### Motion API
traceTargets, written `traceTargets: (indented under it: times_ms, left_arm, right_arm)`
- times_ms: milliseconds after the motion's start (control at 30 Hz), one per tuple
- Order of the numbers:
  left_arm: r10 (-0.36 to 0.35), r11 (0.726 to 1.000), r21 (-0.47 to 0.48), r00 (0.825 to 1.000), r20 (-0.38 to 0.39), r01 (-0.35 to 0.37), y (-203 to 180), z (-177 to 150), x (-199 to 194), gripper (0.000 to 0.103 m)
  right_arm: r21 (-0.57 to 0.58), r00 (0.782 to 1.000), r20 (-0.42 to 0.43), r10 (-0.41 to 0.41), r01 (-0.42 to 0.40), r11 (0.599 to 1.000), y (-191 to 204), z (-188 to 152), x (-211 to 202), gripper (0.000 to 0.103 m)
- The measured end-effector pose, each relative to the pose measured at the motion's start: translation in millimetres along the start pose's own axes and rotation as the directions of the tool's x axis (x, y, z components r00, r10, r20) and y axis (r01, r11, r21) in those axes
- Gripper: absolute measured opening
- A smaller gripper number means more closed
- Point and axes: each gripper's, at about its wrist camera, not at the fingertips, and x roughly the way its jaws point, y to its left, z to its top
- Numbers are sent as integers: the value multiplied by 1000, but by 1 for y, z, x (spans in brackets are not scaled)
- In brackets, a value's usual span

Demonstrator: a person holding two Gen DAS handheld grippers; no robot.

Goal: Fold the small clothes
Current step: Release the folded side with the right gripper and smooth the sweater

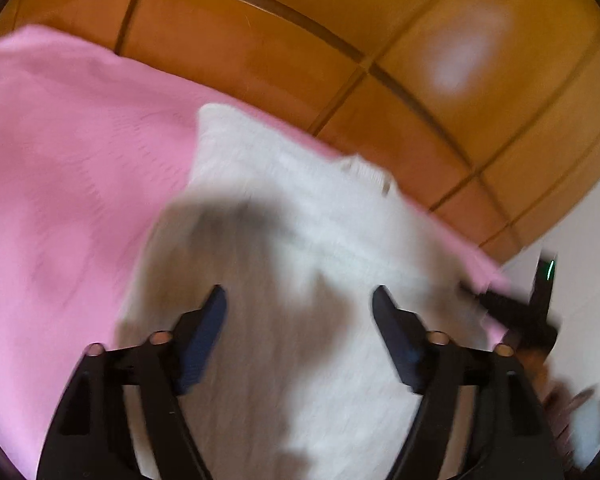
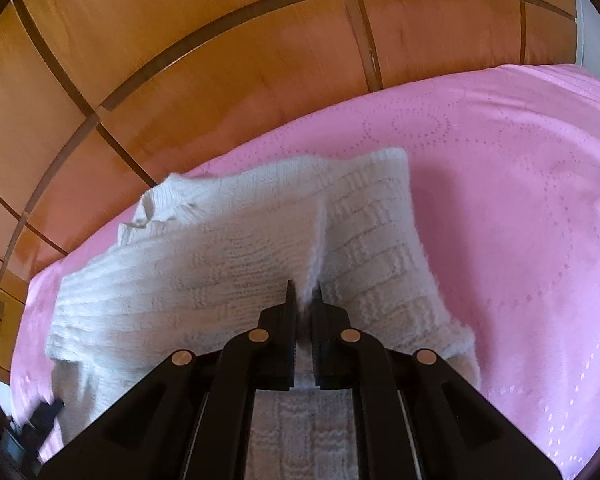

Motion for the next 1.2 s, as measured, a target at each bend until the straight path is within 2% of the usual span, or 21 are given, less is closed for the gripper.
traceTargets:
  times_ms: [67,100,133,167,200,233,300,333,400,433,467,533,700,767,900,967,1000,1067,1133,1167,1200]
  left_arm:
    - [59,997,-50,998,36,-57,7,21,11,75]
    - [126,988,-95,991,51,-121,16,32,18,70]
    - [203,973,-122,978,41,-197,25,38,24,50]
    - [266,954,-143,964,6,-263,35,41,31,43]
    - [282,947,-149,959,-33,-284,45,40,38,36]
    - [280,951,-130,960,-32,-281,48,38,38,32]
    - [307,950,-40,951,-27,-308,42,33,31,32]
    - [320,947,-11,947,-26,-320,38,31,27,32]
    - [353,935,22,936,12,-353,31,29,11,32]
    - [362,931,23,931,38,-363,30,29,4,32]
    - [353,935,23,934,63,-355,29,32,-4,33]
    - [339,940,10,937,85,-341,30,39,-12,35]
    - [305,952,-24,950,74,-304,25,70,6,36]
    - [296,955,-22,952,80,-295,19,82,17,36]
    - [292,952,71,953,77,-298,-2,89,44,36]
    - [326,937,121,945,41,-328,-5,90,68,36]
    - [388,911,143,921,24,-387,0,85,83,36]
    - [465,874,146,885,19,-463,16,78,102,58]
    - [426,900,91,904,31,-427,24,78,95,59]
    - [428,900,77,903,30,-429,25,78,92,60]
    - [446,892,64,894,33,-447,25,77,87,62]
  right_arm:
    - [-1,1000,1,0,0,1000,-2,-2,2,5]
    - [-4,1000,1,-1,1,1000,-3,-2,2,5]
    - [-6,1000,2,-2,2,1000,-4,-2,3,5]
    - [-10,1000,2,-5,5,1000,-5,-3,4,5]
    - [-15,1000,-1,-9,9,1000,-3,-4,6,5]
    - [-23,1000,-4,-14,14,1000,-3,-6,9,6]
    - [-38,1000,-4,-23,23,999,-1,-6,8,7]
    - [-54,1000,-1,-28,28,998,1,-5,5,14]
    - [-101,998,27,-60,63,993,9,-5,-5,34]
    - [-116,996,50,-69,74,990,12,-5,-11,47]
    - [-139,993,90,-74,86,987,18,-6,-21,50]
    - [-176,991,118,-58,79,981,28,-7,-29,50]
    - [-229,997,76,7,11,973,59,-7,-20,55]
    - [-250,998,67,-10,26,968,68,-6,-8,59]
    - [-258,997,39,-72,80,963,69,-5,19,65]
    - [-264,995,24,-94,97,960,66,-8,32,78]
    - [-278,995,20,-97,99,955,65,-11,39,80]
    - [-292,995,35,-88,95,952,66,-15,43,86]
    - [-306,995,39,-95,102,947,68,-17,45,89]
    - [-311,994,44,-99,107,944,69,-18,46,91]
    - [-314,994,45,-101,110,943,69,-18,47,91]
